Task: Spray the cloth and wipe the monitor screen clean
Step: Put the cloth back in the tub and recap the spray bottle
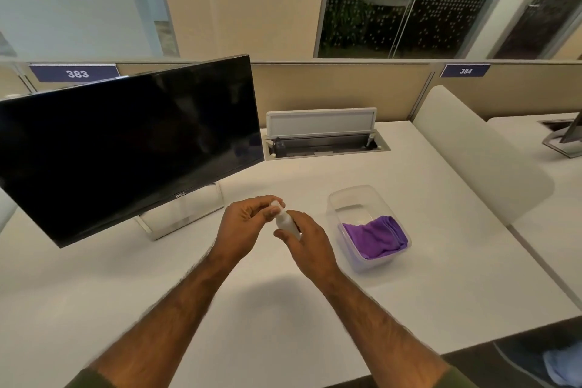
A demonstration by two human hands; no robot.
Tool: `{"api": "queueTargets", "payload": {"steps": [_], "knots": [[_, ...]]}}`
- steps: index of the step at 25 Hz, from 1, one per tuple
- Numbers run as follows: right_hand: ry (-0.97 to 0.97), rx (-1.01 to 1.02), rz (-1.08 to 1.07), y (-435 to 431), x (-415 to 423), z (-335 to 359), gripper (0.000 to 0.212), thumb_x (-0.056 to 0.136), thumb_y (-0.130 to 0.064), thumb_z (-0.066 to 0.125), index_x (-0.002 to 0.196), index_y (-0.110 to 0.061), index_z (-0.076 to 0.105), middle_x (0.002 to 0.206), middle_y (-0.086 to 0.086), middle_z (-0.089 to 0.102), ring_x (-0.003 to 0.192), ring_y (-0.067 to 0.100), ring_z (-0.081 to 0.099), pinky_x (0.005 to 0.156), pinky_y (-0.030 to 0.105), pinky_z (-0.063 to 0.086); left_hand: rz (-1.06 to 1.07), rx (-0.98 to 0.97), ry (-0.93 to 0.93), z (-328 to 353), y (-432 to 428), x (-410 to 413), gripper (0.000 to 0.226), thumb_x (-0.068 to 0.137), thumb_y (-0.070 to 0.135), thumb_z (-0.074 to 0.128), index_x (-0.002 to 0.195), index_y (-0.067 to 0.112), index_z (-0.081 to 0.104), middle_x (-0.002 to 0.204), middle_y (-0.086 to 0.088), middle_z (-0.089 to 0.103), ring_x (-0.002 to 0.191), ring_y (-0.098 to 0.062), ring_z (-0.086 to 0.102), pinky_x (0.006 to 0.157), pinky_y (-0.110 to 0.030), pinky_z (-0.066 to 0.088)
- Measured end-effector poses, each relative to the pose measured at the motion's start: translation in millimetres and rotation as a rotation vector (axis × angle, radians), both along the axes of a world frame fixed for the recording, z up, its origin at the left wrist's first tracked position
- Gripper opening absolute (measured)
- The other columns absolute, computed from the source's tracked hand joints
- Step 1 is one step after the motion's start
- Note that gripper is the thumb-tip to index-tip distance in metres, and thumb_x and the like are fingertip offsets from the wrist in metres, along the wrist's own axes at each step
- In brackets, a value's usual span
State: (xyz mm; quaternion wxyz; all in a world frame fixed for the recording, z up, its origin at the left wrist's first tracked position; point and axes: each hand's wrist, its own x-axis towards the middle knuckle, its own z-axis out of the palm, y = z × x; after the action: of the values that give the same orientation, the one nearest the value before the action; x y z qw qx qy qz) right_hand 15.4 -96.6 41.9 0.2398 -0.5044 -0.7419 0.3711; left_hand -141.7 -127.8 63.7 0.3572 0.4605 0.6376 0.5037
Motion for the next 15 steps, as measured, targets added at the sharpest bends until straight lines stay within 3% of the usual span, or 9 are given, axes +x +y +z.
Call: {"api": "queueTargets", "payload": {"steps": [2,4,8,12,15], "knots": [[0.036,-0.041,0.012,8,12,1,0.037,0.096,-0.039,0.064,0.128,-0.021,0.060,0.117,-0.007,0.065,0.101,0.011,0.060,0.098,0.036,0.054,-0.051,-0.017,0.020,1,6,7,0.026,0.103,0.023,0.065,0.122,0.014,0.079,0.116,0.000,0.080,0.107,-0.018,0.075,0.092,-0.019,0.060],[0.053,-0.088,0.050,16,29,4,0.036,0.096,-0.038,0.065,0.127,-0.019,0.061,0.111,-0.007,0.063,0.099,0.016,0.063,0.092,0.046,0.058,-0.076,-0.032,0.017,-1,13,18,0.025,0.103,0.020,0.065,0.122,0.012,0.080,0.116,-0.002,0.080,0.107,-0.021,0.075,0.096,-0.027,0.061],[0.068,-0.095,0.110,40,61,13,0.034,0.094,-0.036,0.069,0.123,-0.020,0.062,0.105,-0.005,0.065,0.093,0.020,0.064,0.072,0.043,0.063,-0.101,-0.029,0.064,6,35,43,0.023,0.102,0.022,0.066,0.119,0.016,0.080,0.116,0.002,0.079,0.108,-0.017,0.074,0.101,-0.036,0.060],[0.040,-0.020,0.072,75,86,20,0.033,0.090,-0.040,0.072,0.117,-0.025,0.062,0.107,-0.011,0.066,0.094,0.013,0.063,0.086,0.037,0.058,-0.085,0.010,0.155,16,59,75,0.032,0.104,0.027,0.062,0.133,0.020,0.073,0.131,0.009,0.072,0.118,-0.008,0.067,0.110,-0.033,0.051],[0.042,-0.036,-0.025,97,107,21,0.041,0.091,-0.039,0.071,0.126,-0.024,0.058,0.113,-0.013,0.061,0.098,0.011,0.059,0.092,0.028,0.048,-0.049,-0.085,0.256,1,73,94,0.047,0.109,0.040,0.047,0.151,0.024,0.057,0.156,0.004,0.056,0.143,-0.015,0.050,0.121,-0.036,0.036]]}}
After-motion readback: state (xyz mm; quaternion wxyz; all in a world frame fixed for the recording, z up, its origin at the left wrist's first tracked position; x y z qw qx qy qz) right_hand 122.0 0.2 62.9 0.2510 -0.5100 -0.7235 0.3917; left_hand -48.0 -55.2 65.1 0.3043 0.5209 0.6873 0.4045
